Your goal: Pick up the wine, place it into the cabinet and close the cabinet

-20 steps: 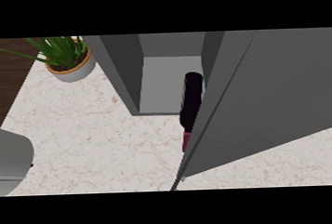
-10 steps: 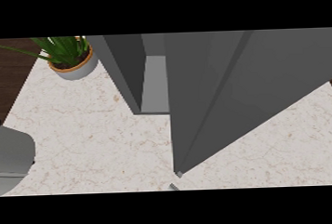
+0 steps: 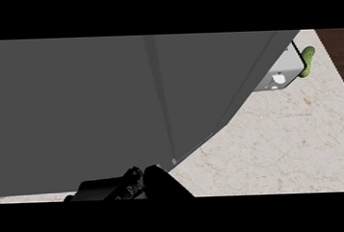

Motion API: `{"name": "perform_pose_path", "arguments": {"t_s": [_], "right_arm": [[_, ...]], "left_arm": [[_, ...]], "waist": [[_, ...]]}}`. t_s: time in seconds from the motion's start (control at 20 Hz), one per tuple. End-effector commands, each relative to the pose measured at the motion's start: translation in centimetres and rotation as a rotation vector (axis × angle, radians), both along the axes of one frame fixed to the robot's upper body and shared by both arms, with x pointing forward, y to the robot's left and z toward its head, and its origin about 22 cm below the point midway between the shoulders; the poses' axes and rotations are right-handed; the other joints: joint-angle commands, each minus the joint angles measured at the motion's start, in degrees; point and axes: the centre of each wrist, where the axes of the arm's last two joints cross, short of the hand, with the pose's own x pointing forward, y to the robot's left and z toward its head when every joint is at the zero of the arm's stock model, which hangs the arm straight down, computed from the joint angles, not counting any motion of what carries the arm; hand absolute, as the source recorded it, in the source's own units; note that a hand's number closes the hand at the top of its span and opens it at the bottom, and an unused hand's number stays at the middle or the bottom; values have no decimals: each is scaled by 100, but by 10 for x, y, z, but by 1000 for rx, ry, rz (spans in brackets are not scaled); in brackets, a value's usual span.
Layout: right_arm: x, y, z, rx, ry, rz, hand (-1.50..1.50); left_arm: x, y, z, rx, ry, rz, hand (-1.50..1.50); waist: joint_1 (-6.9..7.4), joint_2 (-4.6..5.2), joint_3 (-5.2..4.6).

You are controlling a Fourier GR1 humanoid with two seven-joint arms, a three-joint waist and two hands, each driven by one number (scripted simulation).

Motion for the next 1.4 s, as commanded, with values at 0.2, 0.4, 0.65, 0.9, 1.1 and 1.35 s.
{"name": "perform_pose_path", "arguments": {"t_s": [0.2, 0.4, 0.65, 0.9, 1.1, 1.35], "right_arm": [[69, 53, 42, 15, -22, -39, 150], [105, 66, 41, -87, -144, -142, 150], [146, 64, 63, -78, -125, -197, 150], [189, 39, 38, -93, -86, -218, 150], [191, 49, 37, -94, -91, -250, 150], [222, 10, 22, -109, -123, -273, 150]], "left_arm": [[11, -1, 1, -15, 0, 28, -150], [1, -3, -4, 2, -1, 35, -150], [14, -8, -8, -4, -16, 56, -150], [-3, -4, -1, 31, -1, 35, -150], [-2, 2, -5, 13, -3, 46, -150], [15, -11, -2, 13, -24, 64, -150]], "waist": [[-69, -2, 12], [-59, -7, 12], [-117, 2, 13], [-90, -8, 17], [-110, -22, 15], [-157, 30, 18]]}}
